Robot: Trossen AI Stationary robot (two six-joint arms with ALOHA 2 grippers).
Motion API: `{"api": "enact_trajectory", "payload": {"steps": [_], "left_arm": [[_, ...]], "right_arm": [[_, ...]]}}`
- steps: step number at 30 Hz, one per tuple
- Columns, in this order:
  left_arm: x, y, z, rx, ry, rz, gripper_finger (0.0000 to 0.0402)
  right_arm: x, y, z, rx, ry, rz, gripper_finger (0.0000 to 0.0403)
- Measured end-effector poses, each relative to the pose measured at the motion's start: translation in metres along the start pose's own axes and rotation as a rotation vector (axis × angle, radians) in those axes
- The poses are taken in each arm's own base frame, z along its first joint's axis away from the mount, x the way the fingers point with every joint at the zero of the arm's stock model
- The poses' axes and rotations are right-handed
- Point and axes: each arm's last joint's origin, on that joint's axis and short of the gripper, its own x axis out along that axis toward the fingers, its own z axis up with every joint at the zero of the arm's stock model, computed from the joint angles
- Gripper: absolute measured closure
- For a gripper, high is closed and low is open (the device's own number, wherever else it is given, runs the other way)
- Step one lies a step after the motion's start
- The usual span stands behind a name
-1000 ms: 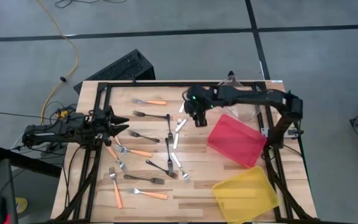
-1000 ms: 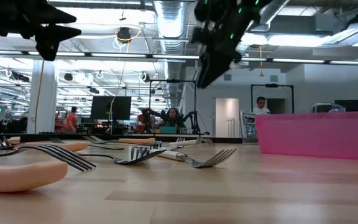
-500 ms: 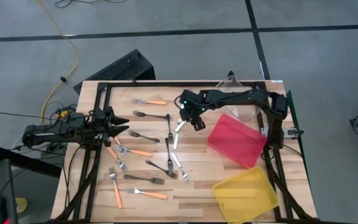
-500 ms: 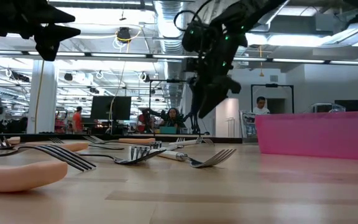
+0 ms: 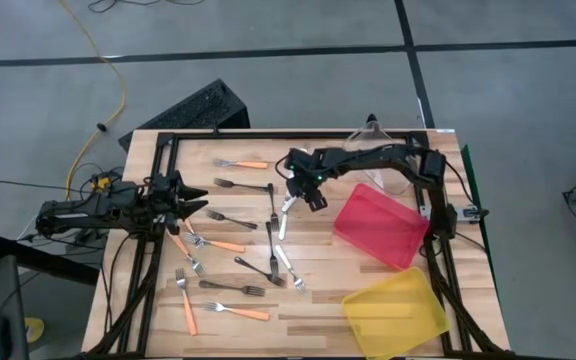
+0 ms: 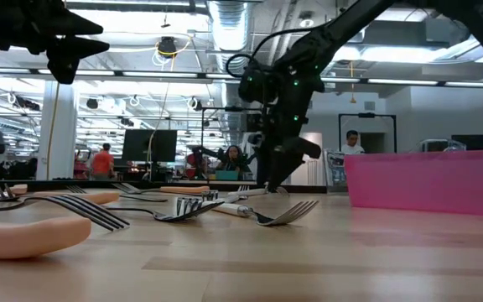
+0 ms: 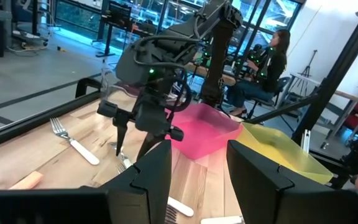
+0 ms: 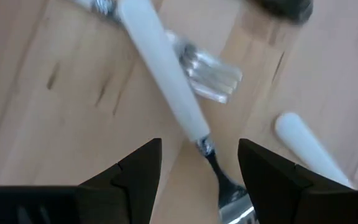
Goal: Sort silverware by color (type)
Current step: Put the white fork into the transparent bin
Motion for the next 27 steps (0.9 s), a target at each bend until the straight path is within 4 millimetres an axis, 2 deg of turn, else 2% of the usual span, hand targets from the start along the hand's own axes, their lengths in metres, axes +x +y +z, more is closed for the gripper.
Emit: {"api": "enact_trajectory", "payload": {"steps": [8,15,21,27], "left_arm": [[0.000,0.000,0.000,0.001,0.005,0.002,0.0262],[0.000,0.000,-0.001,0.001,0.006,0.002,0.0262],[0.000,0.000,-0.001,0.002,0.009,0.004,0.0262],[0.000,0.001,-0.002,-0.014,0.022,0.008,0.0262]], "right_arm": [[-0.001,-0.012,-0.009,0.034,-0.014,-0.009,0.0173],[0.018,-0.009,-0.007,0.026,-0.021,0.007,0.0196],[0.018,-0.009,-0.005,0.032,-0.008,-0.001,0.0210],[0.019,-0.008,-0.007,0.060,0.002,0.007,0.0265]]}}
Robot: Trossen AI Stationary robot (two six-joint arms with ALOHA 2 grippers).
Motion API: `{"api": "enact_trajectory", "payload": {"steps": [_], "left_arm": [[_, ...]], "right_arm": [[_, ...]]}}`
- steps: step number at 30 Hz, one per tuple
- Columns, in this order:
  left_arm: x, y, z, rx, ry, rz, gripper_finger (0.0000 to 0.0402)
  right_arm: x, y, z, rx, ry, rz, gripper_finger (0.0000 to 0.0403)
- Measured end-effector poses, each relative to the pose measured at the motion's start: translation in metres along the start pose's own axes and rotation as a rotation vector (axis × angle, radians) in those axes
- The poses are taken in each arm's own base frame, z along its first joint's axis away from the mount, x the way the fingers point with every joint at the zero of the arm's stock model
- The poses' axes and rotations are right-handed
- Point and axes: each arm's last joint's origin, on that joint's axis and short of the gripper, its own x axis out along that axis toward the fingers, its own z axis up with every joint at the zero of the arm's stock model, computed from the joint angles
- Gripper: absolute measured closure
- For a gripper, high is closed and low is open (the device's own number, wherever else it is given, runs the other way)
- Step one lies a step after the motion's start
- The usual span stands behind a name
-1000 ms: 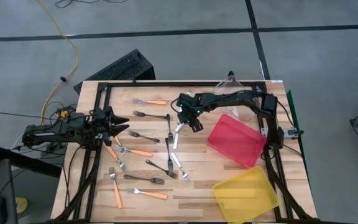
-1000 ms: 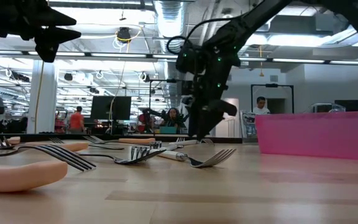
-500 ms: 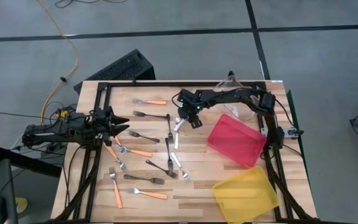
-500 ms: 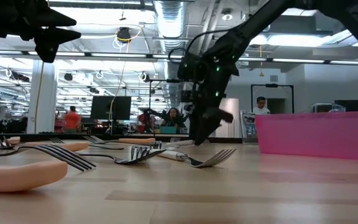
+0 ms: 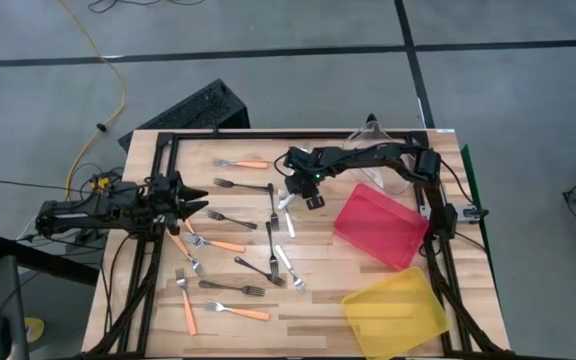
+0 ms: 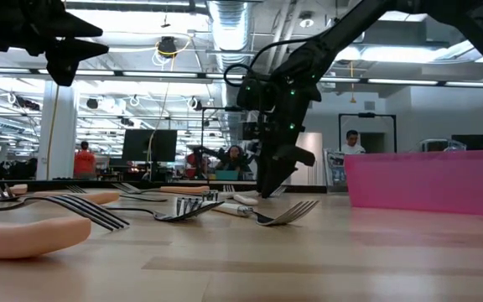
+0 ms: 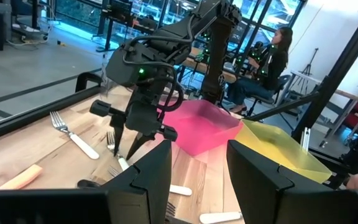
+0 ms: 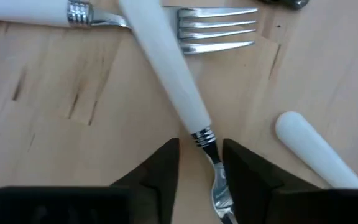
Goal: Sort silverware by color (type)
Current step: Put the white fork into the transparent bin
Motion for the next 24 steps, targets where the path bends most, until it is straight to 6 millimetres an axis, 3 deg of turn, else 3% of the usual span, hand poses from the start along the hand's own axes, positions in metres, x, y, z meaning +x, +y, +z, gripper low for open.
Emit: {"api": "enact_trajectory", "payload": {"steps": [9,16,24], "left_arm": [[0.000,0.000,-0.001,-0.012,0.007,0.003,0.0262],[0.000,0.000,-0.001,-0.015,0.007,0.003,0.0262],[0.000,0.000,-0.001,-0.016,0.007,0.002,0.0262]], "right_arm": [[0.000,0.000,0.000,0.071,0.011,-0.014,0.0385],[-0.001,0.000,0.000,0.146,0.013,-0.016,0.0384],[-0.020,-0.002,0.005,0.200,0.002,-0.015,0.0385]]}}
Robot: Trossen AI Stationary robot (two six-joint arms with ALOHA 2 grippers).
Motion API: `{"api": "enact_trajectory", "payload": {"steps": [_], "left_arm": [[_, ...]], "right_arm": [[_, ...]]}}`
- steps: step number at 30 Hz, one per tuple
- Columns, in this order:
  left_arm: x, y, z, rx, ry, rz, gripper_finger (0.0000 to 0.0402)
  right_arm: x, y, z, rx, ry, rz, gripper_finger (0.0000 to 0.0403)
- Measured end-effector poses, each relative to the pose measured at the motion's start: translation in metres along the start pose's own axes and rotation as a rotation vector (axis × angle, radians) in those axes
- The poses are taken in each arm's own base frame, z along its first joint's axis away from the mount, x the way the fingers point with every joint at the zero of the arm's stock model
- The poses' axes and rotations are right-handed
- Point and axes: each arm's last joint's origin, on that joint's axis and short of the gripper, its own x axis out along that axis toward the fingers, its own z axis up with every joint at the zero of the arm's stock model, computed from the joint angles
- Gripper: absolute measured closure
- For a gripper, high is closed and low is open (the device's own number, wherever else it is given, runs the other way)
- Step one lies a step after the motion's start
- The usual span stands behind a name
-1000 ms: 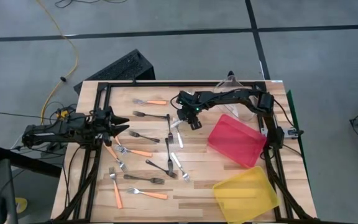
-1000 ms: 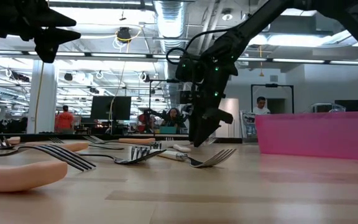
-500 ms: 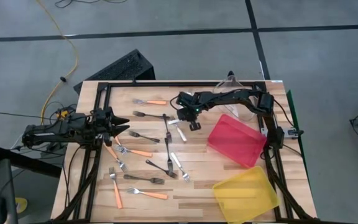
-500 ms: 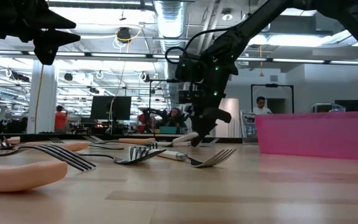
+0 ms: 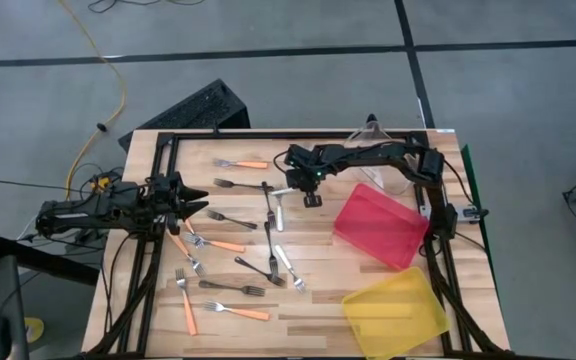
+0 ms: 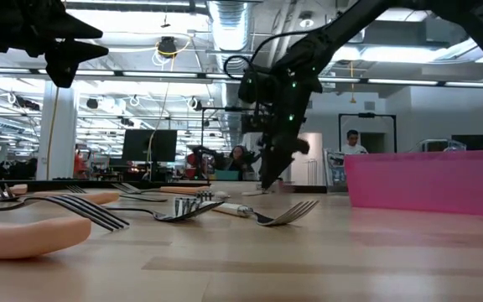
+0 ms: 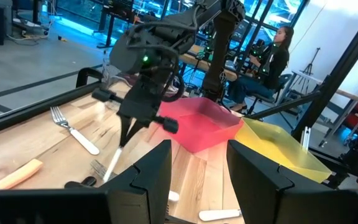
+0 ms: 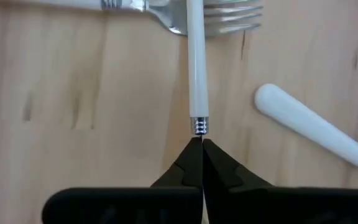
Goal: Sort silverware by color (type)
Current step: Put the white fork into the transparent bin
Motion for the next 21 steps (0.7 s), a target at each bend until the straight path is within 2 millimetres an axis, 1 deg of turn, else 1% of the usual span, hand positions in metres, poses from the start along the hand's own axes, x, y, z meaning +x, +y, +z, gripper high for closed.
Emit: {"api": "enact_trajectory", "payload": {"steps": [5,10,14,16,20,21], "left_arm": [[0.000,0.000,0.000,0.001,0.000,0.000,0.0262],[0.000,0.000,0.000,0.003,-0.001,0.004,0.0262],[0.000,0.001,0.000,0.006,-0.008,0.022,0.0262],[0.000,0.001,0.001,0.004,-0.015,0.037,0.0262],[0.000,0.002,0.001,0.002,-0.033,0.082,0.0262],[0.000,0.003,0.001,0.002,-0.039,0.095,0.0262]], "right_arm": [[-0.025,-0.002,0.008,0.038,-0.052,-0.006,0.0385],[-0.050,-0.001,0.012,0.077,-0.104,-0.016,0.0385],[-0.068,0.000,0.012,0.086,-0.125,-0.026,0.0385],[-0.074,0.000,0.010,0.089,-0.118,-0.034,0.0385],[-0.088,-0.005,0.008,0.129,-0.141,-0.067,0.0385],[-0.093,-0.008,0.009,0.146,-0.172,-0.086,0.0385]]}}
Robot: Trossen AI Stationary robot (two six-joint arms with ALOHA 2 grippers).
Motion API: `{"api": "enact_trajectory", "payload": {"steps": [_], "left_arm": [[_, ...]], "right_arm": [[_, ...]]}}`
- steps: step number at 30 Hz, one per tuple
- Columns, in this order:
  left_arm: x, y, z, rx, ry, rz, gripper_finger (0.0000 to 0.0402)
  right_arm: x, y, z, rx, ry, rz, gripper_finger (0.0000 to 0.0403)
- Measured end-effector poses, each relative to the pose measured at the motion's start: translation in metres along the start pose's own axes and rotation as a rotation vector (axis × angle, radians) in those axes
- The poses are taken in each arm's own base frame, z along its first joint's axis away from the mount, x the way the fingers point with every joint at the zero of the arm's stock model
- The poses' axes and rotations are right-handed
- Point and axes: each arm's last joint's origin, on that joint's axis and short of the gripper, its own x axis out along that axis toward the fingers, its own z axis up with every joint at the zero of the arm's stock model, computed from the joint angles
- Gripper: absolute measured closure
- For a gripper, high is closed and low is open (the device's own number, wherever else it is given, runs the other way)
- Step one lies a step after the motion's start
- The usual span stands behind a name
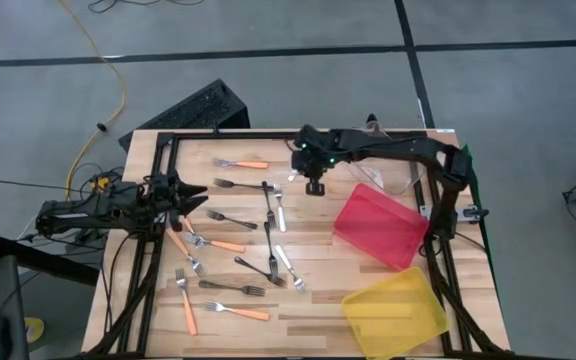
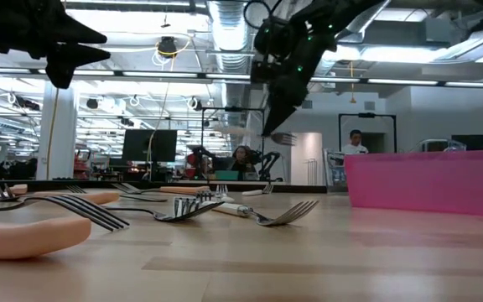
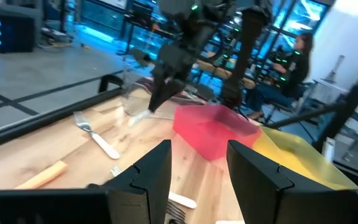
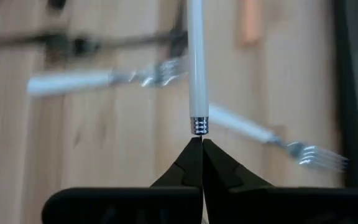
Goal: Sort silverware by color (type)
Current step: Put the white fork into the transparent bin
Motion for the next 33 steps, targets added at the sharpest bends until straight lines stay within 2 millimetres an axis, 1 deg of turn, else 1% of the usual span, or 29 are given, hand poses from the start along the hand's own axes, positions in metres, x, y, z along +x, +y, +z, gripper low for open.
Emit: {"api": "enact_trajectory", "payload": {"steps": [4,6,9,12,16,20,26,29,33], "left_arm": [[0.000,0.001,0.000,-0.001,-0.011,0.029,0.0262],[0.000,0.001,0.000,-0.001,-0.014,0.038,0.0262],[0.000,0.002,0.001,-0.002,-0.028,0.073,0.0262],[0.000,0.003,0.001,-0.002,-0.041,0.108,0.0262],[0.000,0.004,0.002,-0.002,-0.056,0.148,0.0262],[0.000,0.004,0.002,-0.002,-0.059,0.153,0.0262],[0.000,0.004,0.002,-0.003,-0.059,0.153,0.0262],[0.000,0.005,0.002,-0.002,-0.059,0.157,0.0262],[0.000,0.005,0.002,-0.002,-0.065,0.172,0.0262]], "right_arm": [[-0.021,-0.013,0.002,0.106,-0.061,-0.080,0.0385],[-0.031,-0.019,0.000,0.170,-0.067,-0.126,0.0385],[-0.048,-0.027,-0.002,0.277,-0.079,-0.240,0.0385],[-0.063,-0.032,-0.011,0.358,-0.015,-0.367,0.0385],[-0.082,-0.035,-0.027,0.436,0.089,-0.432,0.0385],[-0.097,-0.033,-0.053,0.498,0.174,-0.456,0.0385],[-0.117,-0.027,-0.103,0.635,0.175,-0.501,0.0385],[-0.121,-0.021,-0.127,0.702,0.155,-0.524,0.0385],[-0.120,-0.010,-0.155,0.773,0.160,-0.537,0.0385]]}}
